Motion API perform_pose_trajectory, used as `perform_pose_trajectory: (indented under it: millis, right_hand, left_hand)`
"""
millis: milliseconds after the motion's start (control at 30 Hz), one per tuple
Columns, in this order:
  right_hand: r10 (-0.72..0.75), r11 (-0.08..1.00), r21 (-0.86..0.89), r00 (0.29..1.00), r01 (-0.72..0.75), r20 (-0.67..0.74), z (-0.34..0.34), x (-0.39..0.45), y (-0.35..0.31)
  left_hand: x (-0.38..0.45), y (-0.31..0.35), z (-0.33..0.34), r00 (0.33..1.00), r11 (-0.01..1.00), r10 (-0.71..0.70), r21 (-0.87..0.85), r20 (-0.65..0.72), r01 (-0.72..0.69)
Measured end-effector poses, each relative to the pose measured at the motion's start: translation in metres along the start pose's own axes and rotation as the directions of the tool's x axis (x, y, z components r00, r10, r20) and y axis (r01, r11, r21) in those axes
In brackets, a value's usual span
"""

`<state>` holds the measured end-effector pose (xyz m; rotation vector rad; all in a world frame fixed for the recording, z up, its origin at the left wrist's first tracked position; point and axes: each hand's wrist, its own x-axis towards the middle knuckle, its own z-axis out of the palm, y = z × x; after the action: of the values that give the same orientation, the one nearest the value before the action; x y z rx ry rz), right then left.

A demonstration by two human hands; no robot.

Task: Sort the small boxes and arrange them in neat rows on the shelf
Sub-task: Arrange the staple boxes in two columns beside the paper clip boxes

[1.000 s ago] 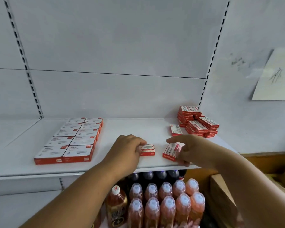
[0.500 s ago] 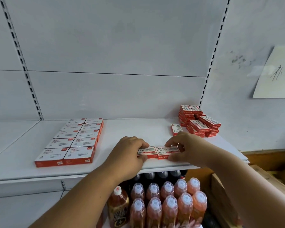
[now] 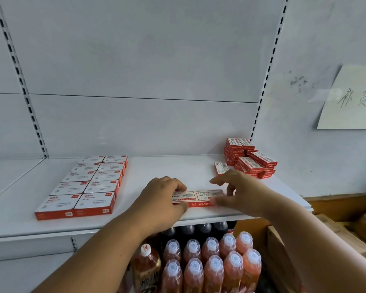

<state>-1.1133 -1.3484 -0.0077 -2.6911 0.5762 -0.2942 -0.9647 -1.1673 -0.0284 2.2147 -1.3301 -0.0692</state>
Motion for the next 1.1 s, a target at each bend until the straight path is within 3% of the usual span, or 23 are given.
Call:
perform_pose_trajectory:
  millis: [167, 333, 500, 667, 867, 967, 1033, 1067, 1100]
  right_hand:
    - [0.090, 0.995, 0.000, 0.921, -0.097, -0.380, -0.024, 0.002, 0.032]
    - [0.182, 0.964, -0.086, 0.861, -0.251, -0.474, -0.048, 0.018, 0.065]
    - [0.349, 0.893, -0.173, 0.883, -0.415, -0.313, -0.057, 0.031, 0.094]
    - [0.272, 0.942, -0.119, 0.921, -0.314, -0.280, -0.063, 0.039, 0.120]
    - [0.173, 0.985, 0.076, 0.943, -0.157, -0.284, -0.073, 0.037, 0.135]
    - [0.114, 0.976, 0.215, 0.926, -0.038, -0.359, -0.074, 0.031, 0.133]
    - [0.139, 0.880, 0.474, 0.937, 0.031, -0.319, -0.077, 0.030, 0.127]
    - [0.151, 0.786, 0.616, 0.949, 0.053, -0.275, -0.078, 0.030, 0.122]
    - [0.151, 0.686, 0.724, 0.958, 0.076, -0.243, -0.080, 0.030, 0.117]
  left_hand:
    - [0.013, 0.019, -0.003, 0.996, 0.994, 0.021, 0.110, -0.086, -0.011]
    - [0.052, 0.054, -0.001, 1.000, 0.994, 0.017, 0.109, 0.012, -0.018]
    - [0.109, 0.091, 0.017, 0.990, 0.963, -0.114, 0.255, 0.087, 0.088]
    - [0.148, 0.114, 0.046, 0.958, 0.914, -0.235, 0.372, 0.165, 0.161]
    - [0.158, 0.121, 0.064, 0.939, 0.870, -0.333, 0.411, 0.083, 0.272]
    - [0.154, 0.121, 0.056, 0.934, 0.920, -0.356, 0.167, -0.019, 0.354]
    - [0.144, 0.123, 0.046, 0.915, 0.896, -0.390, -0.272, -0.100, 0.352]
    - [0.137, 0.128, 0.040, 0.900, 0.775, -0.427, -0.550, -0.090, 0.312]
    - [0.130, 0.132, 0.036, 0.891, 0.574, -0.452, -0.779, -0.046, 0.251]
